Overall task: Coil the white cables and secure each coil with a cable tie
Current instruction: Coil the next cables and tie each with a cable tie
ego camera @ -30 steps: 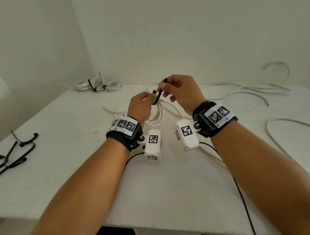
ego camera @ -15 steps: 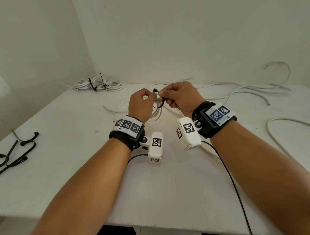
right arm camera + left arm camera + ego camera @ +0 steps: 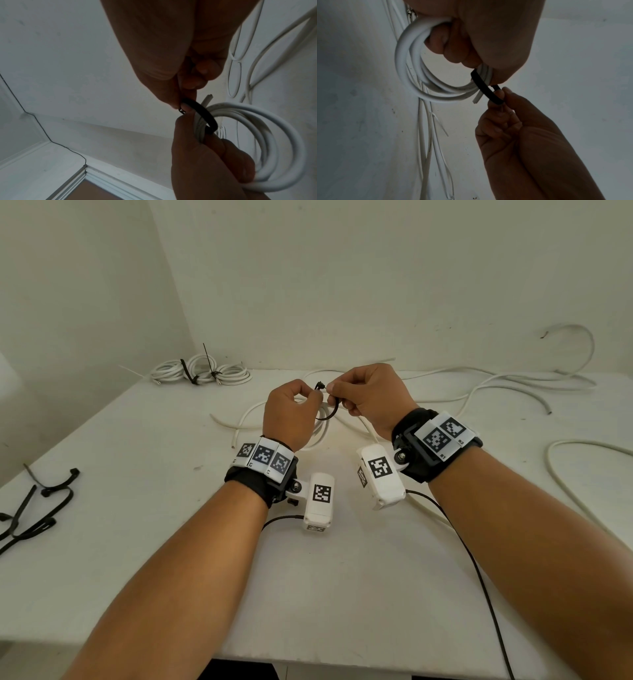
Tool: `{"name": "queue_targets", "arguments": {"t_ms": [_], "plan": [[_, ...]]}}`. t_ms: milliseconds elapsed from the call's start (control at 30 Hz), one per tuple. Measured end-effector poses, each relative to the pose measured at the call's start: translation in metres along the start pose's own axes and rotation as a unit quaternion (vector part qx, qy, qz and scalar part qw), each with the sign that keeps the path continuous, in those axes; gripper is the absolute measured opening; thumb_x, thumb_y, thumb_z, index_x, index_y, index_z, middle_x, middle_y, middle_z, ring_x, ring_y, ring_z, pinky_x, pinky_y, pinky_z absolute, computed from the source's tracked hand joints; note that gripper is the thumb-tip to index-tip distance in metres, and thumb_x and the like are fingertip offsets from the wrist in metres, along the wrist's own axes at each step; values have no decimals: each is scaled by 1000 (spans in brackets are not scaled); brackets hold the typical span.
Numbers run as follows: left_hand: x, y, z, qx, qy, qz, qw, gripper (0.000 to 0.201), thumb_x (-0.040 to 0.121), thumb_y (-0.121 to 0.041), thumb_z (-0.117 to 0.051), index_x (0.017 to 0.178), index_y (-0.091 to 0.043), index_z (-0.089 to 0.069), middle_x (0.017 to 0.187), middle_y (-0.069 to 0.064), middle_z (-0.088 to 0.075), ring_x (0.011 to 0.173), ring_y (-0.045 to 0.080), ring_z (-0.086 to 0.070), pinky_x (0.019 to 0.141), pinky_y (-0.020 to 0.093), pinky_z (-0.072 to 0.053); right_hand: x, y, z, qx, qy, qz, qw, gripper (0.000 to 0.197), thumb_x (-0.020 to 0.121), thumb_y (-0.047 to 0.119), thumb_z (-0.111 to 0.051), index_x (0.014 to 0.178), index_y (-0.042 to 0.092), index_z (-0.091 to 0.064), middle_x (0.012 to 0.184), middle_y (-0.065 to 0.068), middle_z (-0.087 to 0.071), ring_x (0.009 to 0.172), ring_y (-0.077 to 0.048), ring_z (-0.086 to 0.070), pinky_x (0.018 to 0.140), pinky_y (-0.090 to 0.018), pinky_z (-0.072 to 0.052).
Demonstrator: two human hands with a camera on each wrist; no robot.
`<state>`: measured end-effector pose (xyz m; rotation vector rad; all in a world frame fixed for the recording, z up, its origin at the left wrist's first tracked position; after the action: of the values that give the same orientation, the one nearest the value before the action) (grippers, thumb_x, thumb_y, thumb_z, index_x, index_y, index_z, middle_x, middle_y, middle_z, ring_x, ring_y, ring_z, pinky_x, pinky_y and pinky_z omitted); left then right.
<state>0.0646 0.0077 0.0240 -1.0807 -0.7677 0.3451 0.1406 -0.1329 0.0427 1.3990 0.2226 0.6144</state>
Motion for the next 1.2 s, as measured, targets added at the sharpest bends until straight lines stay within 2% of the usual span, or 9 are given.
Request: {"name": "queue_targets", "arguments": {"t_ms": [133, 267, 467, 633, 733, 833, 900, 1033, 1200], "plan": [[-3, -9, -5, 32, 22, -38, 999, 18, 87, -20, -65, 74, -8, -67, 62, -2, -65, 46, 3, -48, 47, 15, -34, 2, 1, 4, -10, -23, 6, 1000, 14, 86, 11, -72, 84, -2, -72, 84, -26, -71, 64, -24, -49, 58, -31, -43], [-6, -11, -10, 38, 53, -32, 997, 20, 89, -20, -67, 72, -12, -62, 49, -11, -53, 38, 2, -44, 43, 11, -30, 3, -2, 7, 13, -18, -16, 1000, 20, 88, 10, -71, 98, -6, -67, 71, -15, -69, 57, -17, -49, 53, -25, -42], [-9, -11, -14, 24, 94, -42, 994, 13, 92, -25, -63, 84, -15, -69, 66, 3, -69, 48, 3, -52, 51, 14, -40, 3, -10, 1, 19, 63, -43, 997, 17, 92, 11, -67, 101, -3, -71, 69, -5, -66, 55, -10, -48, 51, -18, -40], [-11, -19, -15, 43, 111, -63, 991, 14, 92, -21, -63, 82, -16, -71, 51, -12, -55, 43, 2, -45, 48, 9, -32, 1, -8, 6, -36, 93, -54, 994, 17, 91, 21, -69, 102, 10, -76, 75, -1, -67, 60, -8, -46, 49, -19, -33], [-10, -18, -16, 57, 123, -62, 989, 15, 93, -21, -62, 84, -14, -71, 41, -15, -47, 40, 4, -41, 46, 10, -29, 3, -6, 11, -68, 72, -48, 994, 14, 89, 25, -71, 97, 15, -76, 75, 5, -62, 69, -9, -47, 54, -20, -38], [-13, -21, -16, 55, 131, -69, 987, 15, 93, -21, -61, 83, -16, -72, 45, -11, -49, 41, 7, -38, 47, 16, -31, 5, -12, 13, -77, 98, -82, 989, 14, 85, 30, -75, 93, 19, -77, 80, 6, -65, 79, -11, -54, 67, -27, -46], [-15, -26, -17, 37, 143, -83, 986, 15, 93, -19, -61, 82, -18, -72, 52, 3, -54, 43, 9, -39, 48, 18, -32, 3, -20, 11, -15, 139, -123, 983, 15, 82, 30, -78, 91, 18, -77, 89, 3, -70, 83, -13, -58, 68, -30, -46], [-20, -32, -19, -6, 167, -102, 981, 15, 90, -25, -60, 83, -18, -72, 61, 24, -58, 50, 19, -43, 50, 24, -31, -7, -30, 3, 179, 200, -195, 943, 22, 79, 20, -76, 95, 8, -68, 86, -4, -63, 65, -9, -52, 52, -19, -35], [-22, -29, -22, -9, 189, -93, 977, 15, 91, -20, -62, 80, -24, -71, 54, 5, -55, 47, 14, -41, 50, 24, -33, -10, -31, 0, 193, 229, -207, 931, 20, 82, 20, -70, 95, 6, -65, 83, -4, -61, 61, -8, -49, 48, -18, -34]]}}
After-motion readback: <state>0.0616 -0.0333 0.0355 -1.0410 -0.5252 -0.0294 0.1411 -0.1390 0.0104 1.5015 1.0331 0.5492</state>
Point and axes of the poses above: each hand's wrist, its own x-axis towards the middle knuckle, its own z-axis out of the back of the hand, y = z × x, the point moved 8 cm from there along x, towards the middle knuckle
